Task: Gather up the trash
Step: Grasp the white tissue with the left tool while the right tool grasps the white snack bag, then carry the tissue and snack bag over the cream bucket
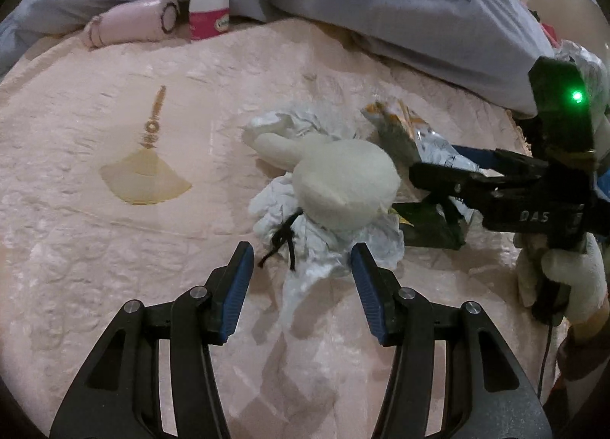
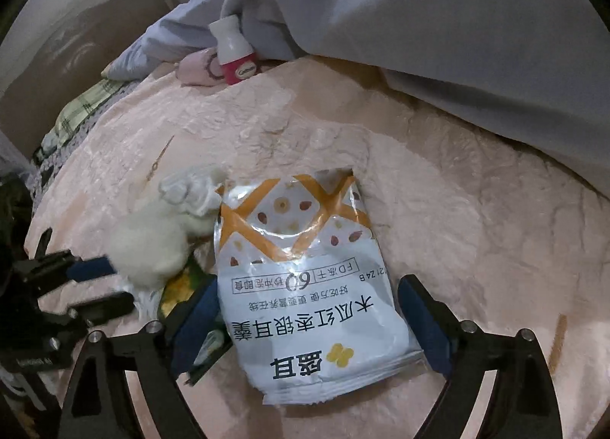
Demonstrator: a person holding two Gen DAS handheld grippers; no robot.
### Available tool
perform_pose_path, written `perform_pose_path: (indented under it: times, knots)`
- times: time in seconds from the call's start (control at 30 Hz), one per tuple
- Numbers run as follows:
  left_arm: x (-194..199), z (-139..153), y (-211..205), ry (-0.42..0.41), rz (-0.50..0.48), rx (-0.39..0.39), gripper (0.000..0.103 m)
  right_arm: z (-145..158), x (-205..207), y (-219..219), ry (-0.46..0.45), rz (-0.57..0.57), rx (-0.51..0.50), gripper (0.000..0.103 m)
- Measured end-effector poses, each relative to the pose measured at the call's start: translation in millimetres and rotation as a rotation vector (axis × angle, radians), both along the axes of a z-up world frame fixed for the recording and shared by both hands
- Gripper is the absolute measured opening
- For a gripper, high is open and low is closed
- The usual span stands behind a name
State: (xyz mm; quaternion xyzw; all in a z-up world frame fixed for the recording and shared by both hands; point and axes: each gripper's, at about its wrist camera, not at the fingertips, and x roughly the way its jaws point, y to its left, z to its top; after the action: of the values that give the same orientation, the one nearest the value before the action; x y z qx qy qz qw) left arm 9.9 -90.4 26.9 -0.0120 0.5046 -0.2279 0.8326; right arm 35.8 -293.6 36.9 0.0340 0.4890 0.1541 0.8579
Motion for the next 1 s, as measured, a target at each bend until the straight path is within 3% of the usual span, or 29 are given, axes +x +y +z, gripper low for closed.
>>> perform_pose_path:
  times: [0.07,0.13,0.17,0.2,0.33,0.73,1.0]
  knots:
    - [2,-4,0,0.005,0.012,-0.025,0.051,0,1,0,-0.015,-0.006,0.01,0.091]
    - [3,-6,2,0.011,0.026,-0.047,0.042,-1,0,1,-0.024,-0.018,0.007,0.09]
    - [3,-6,4,0.017,0.033,-0.056,0.03,-1,0,2,-0.032,-0.024,-0.004,0.085]
    - [2,-6,6,0.027,0.035,-0.066,0.026,0,-1,3,-0.04,-0.032,-0.022,0.076]
    - [-9,-3,17,0.072,0.023,-0.112,0.018,8,-12,-5,-0.054,-0.058,0.003,0.055]
    - [-102,29,14,0.066,-0.093,-0.069,0.017,37,-117,-28,-0.078,-0.079,0.013,0.053]
    - [-149,48,-31,0.014,-0.172,-0.047,0.017,46,-186,-40,-0.081,-0.124,0.009,0.053]
